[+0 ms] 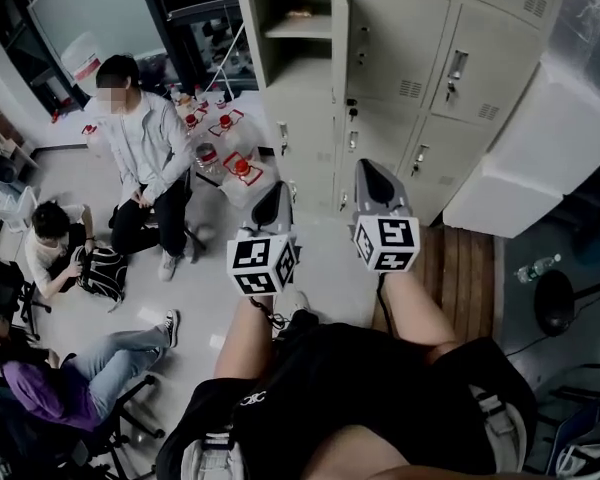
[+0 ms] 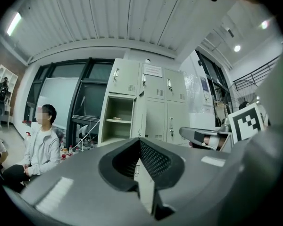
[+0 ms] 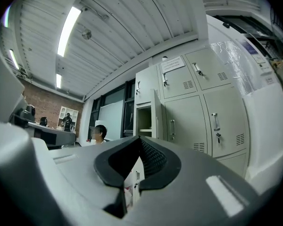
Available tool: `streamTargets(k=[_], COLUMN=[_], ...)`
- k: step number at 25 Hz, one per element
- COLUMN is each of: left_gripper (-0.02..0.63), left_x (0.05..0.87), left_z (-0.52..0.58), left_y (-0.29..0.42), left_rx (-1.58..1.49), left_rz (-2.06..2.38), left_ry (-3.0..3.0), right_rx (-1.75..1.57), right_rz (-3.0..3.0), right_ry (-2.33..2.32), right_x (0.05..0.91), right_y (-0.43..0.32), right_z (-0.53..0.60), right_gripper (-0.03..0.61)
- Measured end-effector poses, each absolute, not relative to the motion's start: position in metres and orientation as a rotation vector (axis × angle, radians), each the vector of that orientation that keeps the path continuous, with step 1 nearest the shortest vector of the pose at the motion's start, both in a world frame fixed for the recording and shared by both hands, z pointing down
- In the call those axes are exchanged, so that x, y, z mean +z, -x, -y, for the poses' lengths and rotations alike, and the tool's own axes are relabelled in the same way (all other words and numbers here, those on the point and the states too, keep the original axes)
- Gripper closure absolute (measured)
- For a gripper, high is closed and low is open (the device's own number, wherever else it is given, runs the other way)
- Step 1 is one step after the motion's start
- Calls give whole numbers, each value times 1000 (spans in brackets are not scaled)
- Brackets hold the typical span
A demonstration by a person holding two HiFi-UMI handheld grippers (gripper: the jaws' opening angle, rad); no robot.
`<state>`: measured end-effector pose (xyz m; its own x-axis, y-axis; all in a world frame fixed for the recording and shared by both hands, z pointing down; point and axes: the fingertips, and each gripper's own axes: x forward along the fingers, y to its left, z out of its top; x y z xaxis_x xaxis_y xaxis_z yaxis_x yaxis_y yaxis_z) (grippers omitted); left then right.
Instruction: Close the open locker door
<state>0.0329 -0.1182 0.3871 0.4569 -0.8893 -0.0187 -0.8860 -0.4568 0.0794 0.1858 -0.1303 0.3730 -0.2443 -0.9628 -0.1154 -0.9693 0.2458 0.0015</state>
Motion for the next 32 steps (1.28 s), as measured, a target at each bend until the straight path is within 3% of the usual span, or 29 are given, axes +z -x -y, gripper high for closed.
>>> streamTargets(k=[13,21,22,24,27,32], left_gripper=[614,614,614,614,614,614], left_x=[357,364,364,363,364,367], left_z=[275,327,330,335,338,342], left_y=[-22,-38,-42,-48,-54,-58], left_rx=[-64,-46,-41,-37,-35,-31], left_rz=[1419,1357,1359,1362,1375,1394], left_ry=[-2753,-2771,-2771,-2769,-2769,-2752], right_rx=[97,163,168,175,200,224], right_rz=[-2282,-2238,-2246,-2269,-2286,-2293], right_ry=[2012,2018,2002,1966,1938,1937], right_x=[354,338,336,332,329,327], right_y=[-175,-185,-186,-186,-186,-185], right_z=[273,298,301,305,310,319], right_gripper=[568,563,552,445,385,355])
